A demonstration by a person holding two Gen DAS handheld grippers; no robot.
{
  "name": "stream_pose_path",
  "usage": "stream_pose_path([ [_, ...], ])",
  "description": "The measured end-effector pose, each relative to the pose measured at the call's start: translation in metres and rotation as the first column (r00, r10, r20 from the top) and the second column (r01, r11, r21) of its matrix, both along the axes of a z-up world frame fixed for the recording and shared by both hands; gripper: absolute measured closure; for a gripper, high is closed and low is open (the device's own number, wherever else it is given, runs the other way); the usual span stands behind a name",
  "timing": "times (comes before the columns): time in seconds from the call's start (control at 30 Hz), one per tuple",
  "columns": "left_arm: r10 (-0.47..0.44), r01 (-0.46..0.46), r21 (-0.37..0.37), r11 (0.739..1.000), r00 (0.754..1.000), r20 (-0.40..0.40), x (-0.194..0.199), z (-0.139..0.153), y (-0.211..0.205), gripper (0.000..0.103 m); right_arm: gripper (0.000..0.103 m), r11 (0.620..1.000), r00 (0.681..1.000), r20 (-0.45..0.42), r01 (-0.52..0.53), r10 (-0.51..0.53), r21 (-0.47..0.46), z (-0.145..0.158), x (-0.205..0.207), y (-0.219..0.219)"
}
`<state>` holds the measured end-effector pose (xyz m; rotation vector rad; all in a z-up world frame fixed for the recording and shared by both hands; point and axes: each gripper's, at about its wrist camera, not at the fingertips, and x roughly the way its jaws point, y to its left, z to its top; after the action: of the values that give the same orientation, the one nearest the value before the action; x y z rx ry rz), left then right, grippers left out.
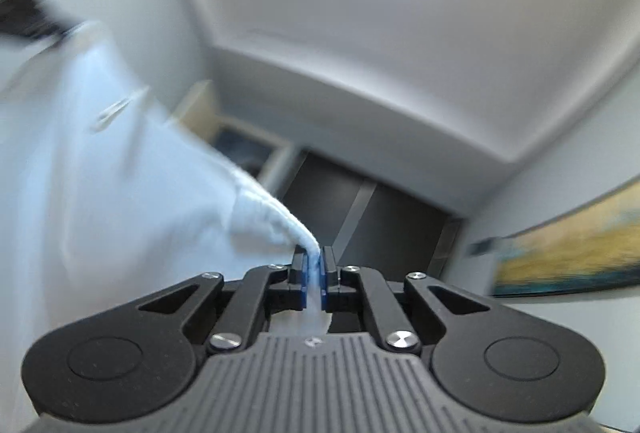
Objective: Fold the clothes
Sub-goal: 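Lift the white shirt up by its hem with both tools and shake it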
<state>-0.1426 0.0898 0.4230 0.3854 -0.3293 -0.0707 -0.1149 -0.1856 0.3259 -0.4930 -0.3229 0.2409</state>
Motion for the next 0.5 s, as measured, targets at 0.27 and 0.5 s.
stream_pose_path([
  [0.27,-0.03,0.044,0.133,0.99,0.994,-0.107,0.024,-0.037,-0.027,0.098,0.097,0.986,0.986,0.07,0.143,-0.149,0.088,0.017,0.001,-0.021],
  [0.5,-0.056,0.065,0.118,0.991,0.995,-0.082,0.025,-0.029,-0.016,0.098,0.097,0.987,0.983,0.098,0.16,-0.158,-0.007,0.024,-0.012,-0.024],
])
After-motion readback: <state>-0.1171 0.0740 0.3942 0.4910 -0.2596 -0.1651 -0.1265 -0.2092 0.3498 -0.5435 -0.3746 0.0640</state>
